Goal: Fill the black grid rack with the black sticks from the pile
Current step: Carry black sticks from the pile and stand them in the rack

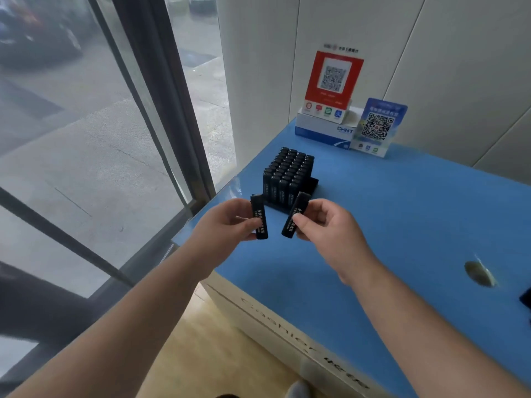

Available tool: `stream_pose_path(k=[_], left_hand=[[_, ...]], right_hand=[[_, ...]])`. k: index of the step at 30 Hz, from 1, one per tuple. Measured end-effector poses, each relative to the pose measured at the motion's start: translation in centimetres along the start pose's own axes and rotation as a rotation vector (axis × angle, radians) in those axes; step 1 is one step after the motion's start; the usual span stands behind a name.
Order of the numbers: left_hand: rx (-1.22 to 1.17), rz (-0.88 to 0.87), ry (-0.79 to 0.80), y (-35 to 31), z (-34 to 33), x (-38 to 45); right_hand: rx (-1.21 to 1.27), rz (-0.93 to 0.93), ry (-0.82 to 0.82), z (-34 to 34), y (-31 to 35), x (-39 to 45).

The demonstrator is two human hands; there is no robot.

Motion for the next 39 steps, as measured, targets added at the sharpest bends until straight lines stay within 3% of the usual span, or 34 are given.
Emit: stream_pose_path(k=[6, 11, 20, 27, 39], left_hand=[[0.122, -0.009, -0.022, 0.1, 2.1, 4.9], [0.232, -0.115, 0.055, 0.3, 2.7, 9.8], [0.51, -0.456, 0.304, 0.8, 1.1, 14.6], [0.582, -0.666, 0.337, 0.6, 0.6, 14.9], [0.67, -0.636, 0.381, 0.4, 0.0, 15.1]], right_hand=[[-0.042, -0.035, -0.078, -0.6, -0.4, 3.1], [-0.095, -0.051, -0.201, -1.1, -0.8, 5.1], [-0.174, -0.054, -0.482, -2.7, -1.2, 5.5], [-0.17, -0.079, -0.598, -3.6, -2.2, 5.1], [-0.192, -0.092, -0.687, -3.9, -2.7, 5.8]])
Point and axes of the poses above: each hand's wrist, its own x-axis towards the middle knuckle, its own z-axis out of the back of the hand, y = z × x, the point moved 8 cm from there along x, towards the middle knuckle, and after that the axes turned 2 degrees about -z, right-handed, at the moved point
